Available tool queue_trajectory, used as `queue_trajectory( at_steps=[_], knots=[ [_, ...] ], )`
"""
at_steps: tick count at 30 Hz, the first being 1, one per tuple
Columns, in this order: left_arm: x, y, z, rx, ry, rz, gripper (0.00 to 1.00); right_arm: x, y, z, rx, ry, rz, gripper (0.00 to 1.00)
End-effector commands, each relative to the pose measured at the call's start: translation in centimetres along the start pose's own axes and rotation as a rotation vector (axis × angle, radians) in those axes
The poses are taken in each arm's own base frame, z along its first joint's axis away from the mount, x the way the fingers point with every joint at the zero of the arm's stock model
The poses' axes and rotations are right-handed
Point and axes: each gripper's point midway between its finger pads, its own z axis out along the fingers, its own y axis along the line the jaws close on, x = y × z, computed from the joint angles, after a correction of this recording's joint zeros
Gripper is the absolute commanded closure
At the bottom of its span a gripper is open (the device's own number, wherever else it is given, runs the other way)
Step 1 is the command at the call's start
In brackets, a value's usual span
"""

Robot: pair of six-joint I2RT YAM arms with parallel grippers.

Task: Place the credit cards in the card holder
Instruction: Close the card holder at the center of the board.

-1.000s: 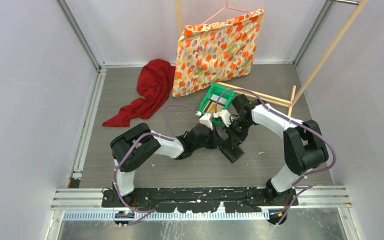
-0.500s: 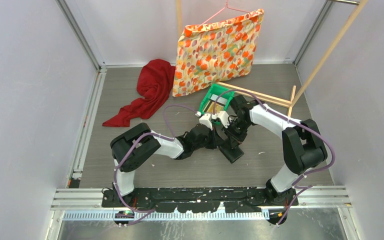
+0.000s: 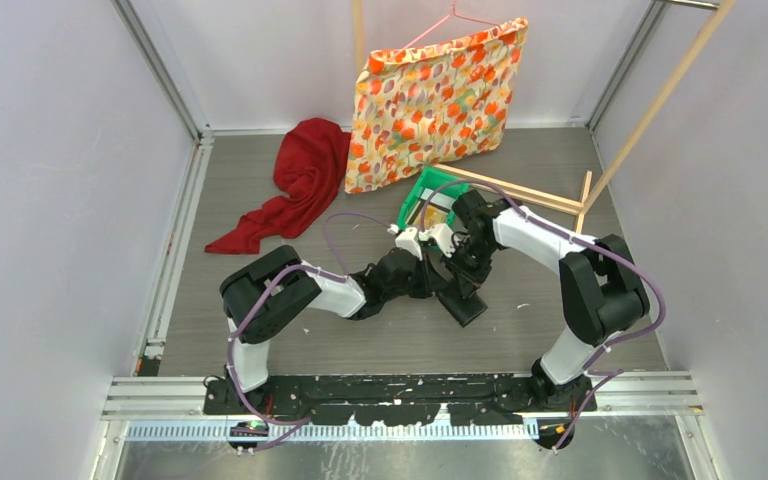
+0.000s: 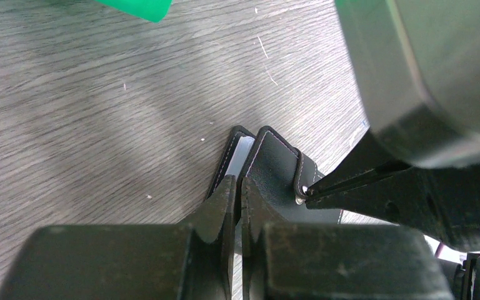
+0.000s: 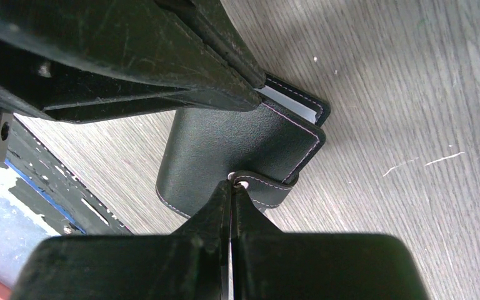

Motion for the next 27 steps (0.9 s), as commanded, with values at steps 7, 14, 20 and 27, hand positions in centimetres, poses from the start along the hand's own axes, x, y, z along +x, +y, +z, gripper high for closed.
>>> queue_trajectory(
  at_steps=[7, 14, 20, 27],
  knots=[
    [1.2, 2.4, -0.9, -0.068, 0.021, 0.082, 1.00, 1.7, 3.1, 3.1, -0.115, 0.107, 0.030, 0.99],
    [1.1, 2.3, -1.2, -0.055, 0.009, 0.084, 1.00, 2.0, 2.7, 3.8, -0.085, 0.127, 0.055, 0.99],
    [1.2, 2.1, -1.3, -0.036, 0.005, 0.080, 1.00, 2.2, 2.3, 4.4, -0.051, 0.148, 0.068, 0.99],
    [1.3, 1.9, -1.1, -0.015, 0.006, 0.079, 1.00, 2.6, 1.9, 5.2, 0.008, 0.190, 0.052, 0.99]
  ],
)
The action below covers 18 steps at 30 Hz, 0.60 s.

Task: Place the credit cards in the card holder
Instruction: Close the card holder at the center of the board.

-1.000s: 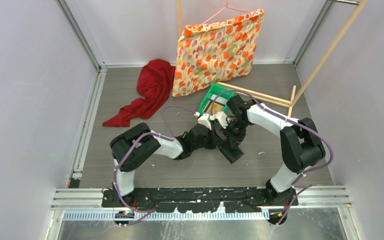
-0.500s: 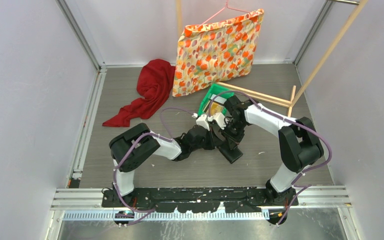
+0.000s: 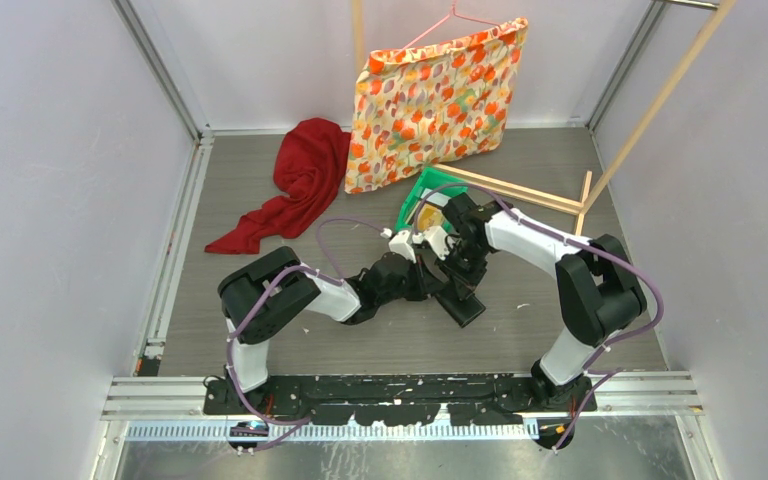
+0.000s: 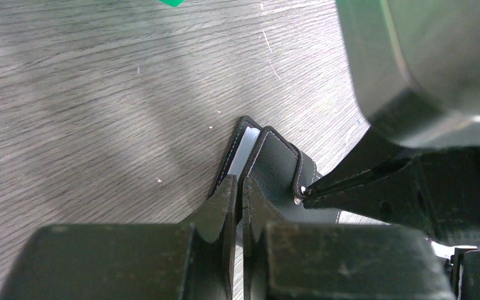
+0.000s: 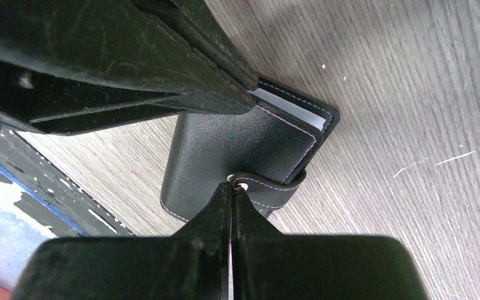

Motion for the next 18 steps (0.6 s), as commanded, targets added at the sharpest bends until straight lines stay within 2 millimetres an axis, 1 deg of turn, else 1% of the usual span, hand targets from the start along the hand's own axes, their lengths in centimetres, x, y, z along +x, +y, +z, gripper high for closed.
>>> queue_trajectory(
  at_steps=[1, 5, 7, 12, 14, 18],
  knots=[
    [1.0, 1.5, -0.4, -0.035, 0.027, 0.120, 1.00, 2.5, 1.2, 4.5, -0.016, 0.141, 0.013, 0.99],
    [1.0, 1.5, -0.4, -0.032, 0.027, 0.121, 1.00, 2.2, 1.3, 4.3, -0.022, 0.134, 0.018, 0.99],
    [1.1, 1.6, -0.3, -0.036, 0.027, 0.121, 1.00, 1.1, 1.4, 3.0, -0.059, 0.063, 0.040, 0.99],
    [1.3, 1.9, -0.1, -0.051, 0.036, 0.119, 1.00, 0.4, 1.2, 0.7, -0.109, -0.053, 0.085, 0.99],
    [1.3, 2.0, 0.0, -0.056, 0.038, 0.119, 1.00, 0.2, 1.1, 0.1, -0.124, -0.083, 0.099, 0.99],
    [1.3, 2.1, 0.1, -0.062, 0.040, 0.118, 1.00, 0.0, 0.8, -0.5, -0.122, -0.109, 0.107, 0.99]
  ],
)
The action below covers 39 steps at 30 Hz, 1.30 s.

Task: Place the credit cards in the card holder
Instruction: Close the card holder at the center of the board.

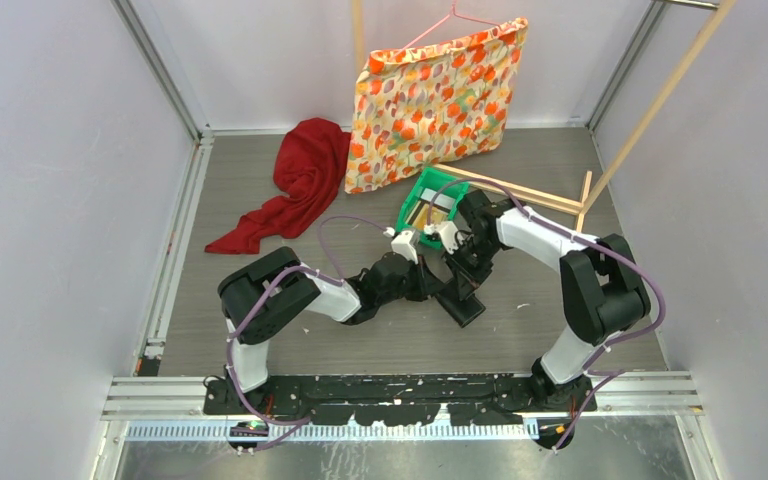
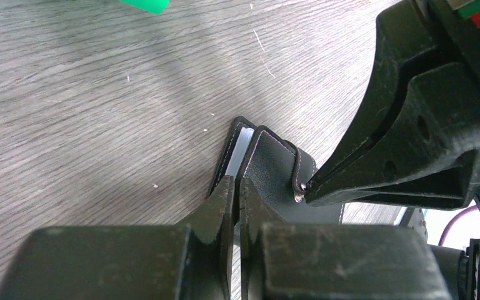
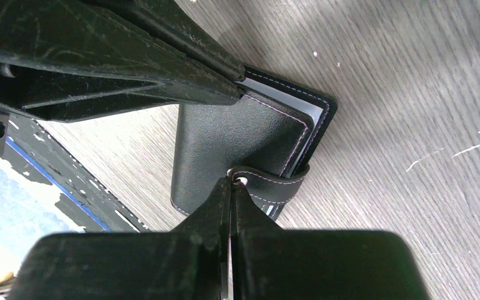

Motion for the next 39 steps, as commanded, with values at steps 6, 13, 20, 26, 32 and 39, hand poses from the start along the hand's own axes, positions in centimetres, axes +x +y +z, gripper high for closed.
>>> queue_trajectory(
  at_steps=[6, 13, 20, 26, 32, 39],
  knots=[
    [1.4, 2.1, 0.2, -0.080, 0.043, 0.065, 1.00, 0.1, 0.4, -0.6, -0.039, -0.053, 0.019, 0.99],
    [1.5, 2.2, 0.2, -0.084, 0.045, 0.067, 1.00, 0.2, 0.0, -1.1, -0.024, -0.058, 0.025, 0.99],
    [1.5, 2.3, 0.2, -0.086, 0.046, 0.067, 1.00, 0.4, 0.3, -0.6, -0.036, -0.035, 0.010, 0.99],
    [1.5, 2.2, 0.3, -0.085, 0.047, 0.067, 1.00, 0.7, 0.8, 0.7, -0.027, 0.022, -0.017, 0.99],
    [1.5, 2.1, 0.4, -0.079, 0.050, 0.067, 1.00, 0.9, 1.3, 1.8, -0.019, 0.063, -0.030, 0.99],
    [1.5, 2.1, 0.3, -0.076, 0.048, 0.068, 1.00, 1.3, 2.3, 3.1, -0.031, 0.117, -0.057, 0.99]
  ],
)
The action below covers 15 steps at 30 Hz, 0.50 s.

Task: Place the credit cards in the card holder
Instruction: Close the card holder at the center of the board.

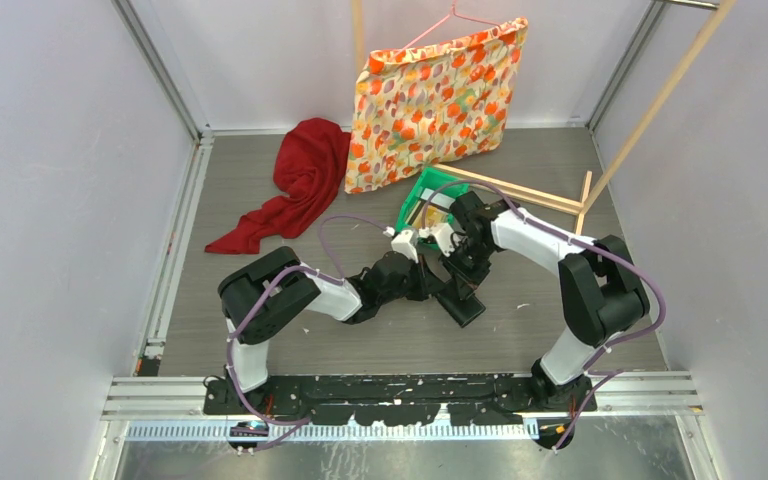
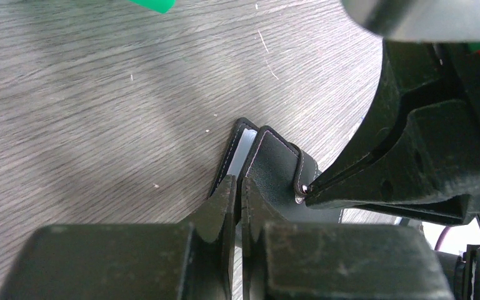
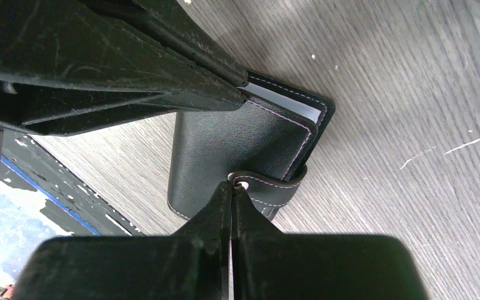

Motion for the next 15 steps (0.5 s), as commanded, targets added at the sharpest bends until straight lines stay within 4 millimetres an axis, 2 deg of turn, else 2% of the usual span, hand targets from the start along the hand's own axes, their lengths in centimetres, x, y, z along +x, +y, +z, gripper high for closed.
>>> queue_trajectory(
  at_steps=[1, 5, 10, 15],
  knots=[
    [1.5, 2.1, 0.1, -0.067, 0.042, 0.074, 1.00, 1.1, 2.7, 2.9, -0.089, 0.086, -0.040, 0.99],
    [1.5, 2.1, 0.1, -0.065, 0.041, 0.076, 1.00, 0.3, 3.2, 1.8, -0.122, 0.036, -0.045, 0.99],
    [1.5, 2.1, 0.1, -0.065, 0.042, 0.076, 1.00, -0.2, 2.7, -0.2, -0.162, -0.052, 0.004, 0.99],
    [1.5, 2.3, 0.2, -0.072, 0.041, 0.076, 1.00, -0.4, 2.4, -0.9, -0.155, -0.079, 0.008, 0.99]
  ],
)
